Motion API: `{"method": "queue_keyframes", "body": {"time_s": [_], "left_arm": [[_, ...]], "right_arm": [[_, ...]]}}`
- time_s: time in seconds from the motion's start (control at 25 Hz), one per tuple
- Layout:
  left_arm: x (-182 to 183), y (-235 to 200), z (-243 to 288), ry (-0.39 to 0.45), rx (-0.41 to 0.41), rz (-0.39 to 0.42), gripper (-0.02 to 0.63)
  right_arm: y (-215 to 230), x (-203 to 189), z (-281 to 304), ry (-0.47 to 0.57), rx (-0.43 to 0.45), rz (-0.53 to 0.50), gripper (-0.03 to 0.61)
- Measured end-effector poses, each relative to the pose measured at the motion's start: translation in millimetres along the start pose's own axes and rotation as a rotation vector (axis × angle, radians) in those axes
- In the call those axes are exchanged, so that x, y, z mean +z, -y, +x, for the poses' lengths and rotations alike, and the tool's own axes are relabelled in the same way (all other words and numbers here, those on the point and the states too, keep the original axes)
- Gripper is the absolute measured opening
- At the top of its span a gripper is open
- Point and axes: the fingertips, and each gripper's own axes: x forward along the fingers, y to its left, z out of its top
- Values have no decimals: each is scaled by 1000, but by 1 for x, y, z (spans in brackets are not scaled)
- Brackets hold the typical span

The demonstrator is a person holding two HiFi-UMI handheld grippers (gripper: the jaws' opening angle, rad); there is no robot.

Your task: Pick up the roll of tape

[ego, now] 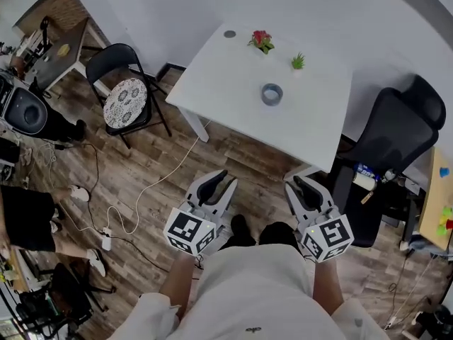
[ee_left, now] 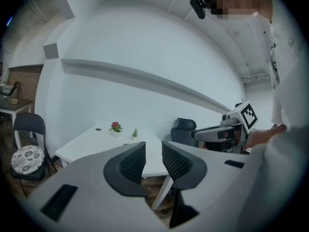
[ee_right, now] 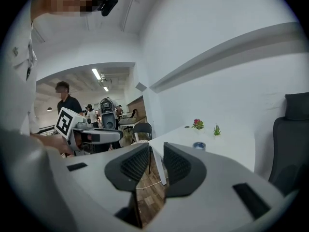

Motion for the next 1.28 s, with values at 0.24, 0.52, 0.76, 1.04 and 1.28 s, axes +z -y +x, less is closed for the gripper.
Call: {"method": "queue_keyframes", "body": {"time_s": [0.24,0.52,0.76,1.04,1.28], "left_arm": [[-9,-8,6,-31,-31,-19,108],[-22,-21,24,-77,-35,-50,107],[-19,-37,47,-99,-31,-61,107],[-2,-54,87,-116,-31,-44,107],[13,-69,122,-115,0,-40,107]], "right_arm": [[0,-8,11,-33,-16,12,98],[23,-13,29,-51,-30,32,98],[45,-6,65,-72,-12,-3,97],[73,13,103,-74,31,-8,101],[104,23,133,-88,73,-16,101]]}}
